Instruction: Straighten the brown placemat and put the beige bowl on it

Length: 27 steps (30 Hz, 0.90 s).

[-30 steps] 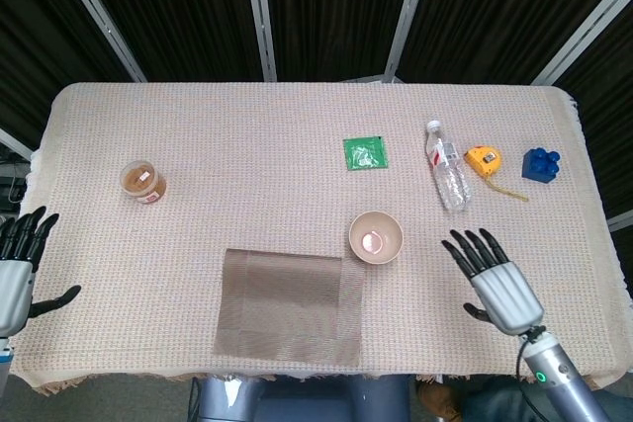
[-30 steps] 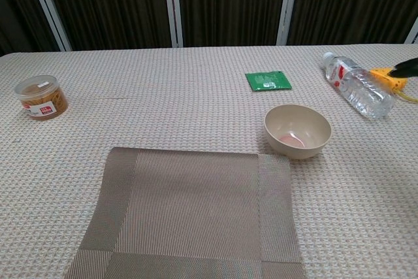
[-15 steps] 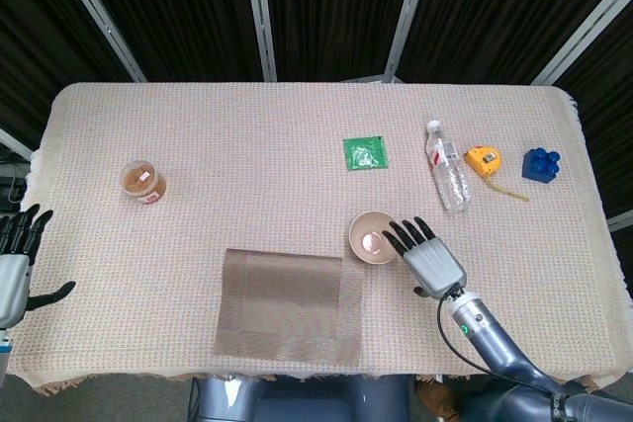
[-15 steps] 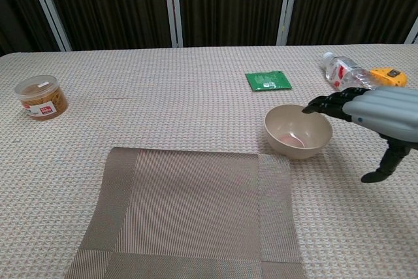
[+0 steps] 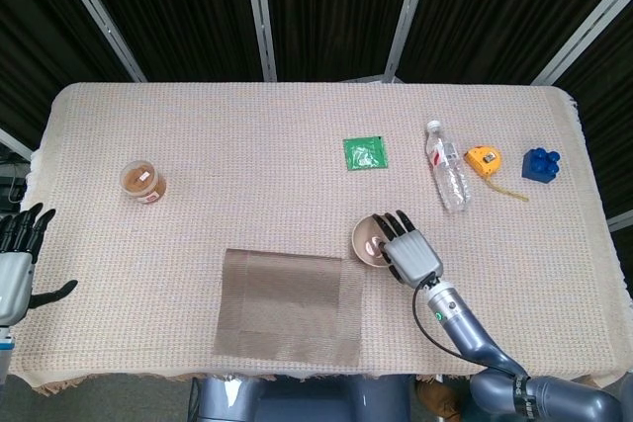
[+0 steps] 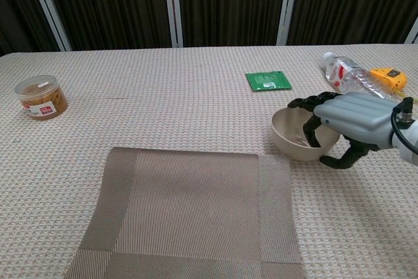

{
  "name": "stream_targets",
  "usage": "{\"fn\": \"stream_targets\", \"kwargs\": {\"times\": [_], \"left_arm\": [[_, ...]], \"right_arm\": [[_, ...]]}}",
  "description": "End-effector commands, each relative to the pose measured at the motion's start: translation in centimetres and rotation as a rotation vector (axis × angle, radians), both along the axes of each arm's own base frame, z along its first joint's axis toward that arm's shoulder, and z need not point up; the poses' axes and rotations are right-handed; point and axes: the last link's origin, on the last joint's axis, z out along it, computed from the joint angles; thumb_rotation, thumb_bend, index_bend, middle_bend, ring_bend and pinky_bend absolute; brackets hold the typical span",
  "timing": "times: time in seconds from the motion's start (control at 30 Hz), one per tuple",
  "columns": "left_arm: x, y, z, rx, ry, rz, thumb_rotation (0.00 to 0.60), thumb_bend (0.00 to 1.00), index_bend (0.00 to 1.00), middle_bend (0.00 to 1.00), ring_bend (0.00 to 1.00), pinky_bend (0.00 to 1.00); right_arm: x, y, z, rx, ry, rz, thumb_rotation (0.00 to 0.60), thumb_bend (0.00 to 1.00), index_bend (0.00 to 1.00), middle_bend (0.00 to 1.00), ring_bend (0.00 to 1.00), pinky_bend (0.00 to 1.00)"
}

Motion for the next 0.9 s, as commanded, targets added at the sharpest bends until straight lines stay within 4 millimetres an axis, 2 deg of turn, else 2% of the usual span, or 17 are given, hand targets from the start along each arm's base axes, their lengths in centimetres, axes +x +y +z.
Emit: {"fn": "stream_targets", "kwargs": {"times": [0.03,0.2,0.37,0.43,0.5,0.53,0.63,0.67,0.73,0.9], "left_arm": [[-0.1,0.0,0.1,0.002,-0.005,0.002,0.600,0.00,0.00,0.00,0.00,0.00],[-0.1,0.0,0.3,0.003,-0.014,0.004,0.600,0.00,0.00,0.00,0.00,0.00],[0.1,-0.2,0.4,0.003,-0.023,-0.002,0.600,0.00,0.00,0.00,0.00,0.00],[0.2,-0.4,0.5,0.003,-0.028,-0.008,0.600,0.00,0.00,0.00,0.00,0.00],[0.3,-0.5,0.6,0.003,-0.032,-0.014,0.600,0.00,0.00,0.00,0.00,0.00],[0.5,-0.6,0.6,0.005,-0.037,-0.020,0.600,0.00,0.00,0.00,0.00,0.00],[0.8,-0.9,0.7,0.005,-0.046,-0.033,0.600,0.00,0.00,0.00,0.00,0.00],[0.9,-0.9,0.7,0.004,-0.047,-0.034,0.600,0.00,0.00,0.00,0.00,0.00],[1.1,-1.1,0.7,-0.001,-0.049,-0.042,0.600,0.00,0.00,0.00,0.00,0.00],[1.6,-1.4,0.5,-0.011,-0.055,-0.059,0.600,0.00,0.00,0.00,0.00,0.00]], "right_arm": [[0.2,-0.2,-0.4,-0.026,-0.069,-0.003,0.600,0.39,0.77,0.00,0.00,0.00],[-0.1,-0.1,0.4,-0.053,-0.139,-0.002,0.600,0.39,0.77,0.00,0.00,0.00],[-0.9,0.4,3.3,-0.116,-0.187,0.012,0.600,0.39,0.76,0.00,0.00,0.00],[-2.1,1.0,5.4,-0.158,-0.192,0.015,0.600,0.39,0.74,0.00,0.00,0.00],[-3.2,1.4,6.6,-0.181,-0.182,0.010,0.600,0.39,0.73,0.00,0.00,0.00],[-4.5,2.1,7.9,-0.202,-0.164,-0.002,0.600,0.39,0.73,0.00,0.00,0.00],[-7.5,3.7,10.0,-0.225,-0.108,-0.028,0.600,0.39,0.71,0.00,0.00,0.00],[-7.8,3.9,10.2,-0.227,-0.101,-0.031,0.600,0.39,0.71,0.00,0.00,0.00],[-10.1,4.9,11.3,-0.241,-0.050,-0.062,0.600,0.39,0.69,0.00,0.00,0.00],[-13.1,5.9,11.8,-0.242,-0.008,-0.132,0.600,0.39,0.68,0.00,0.00,0.00]]}}
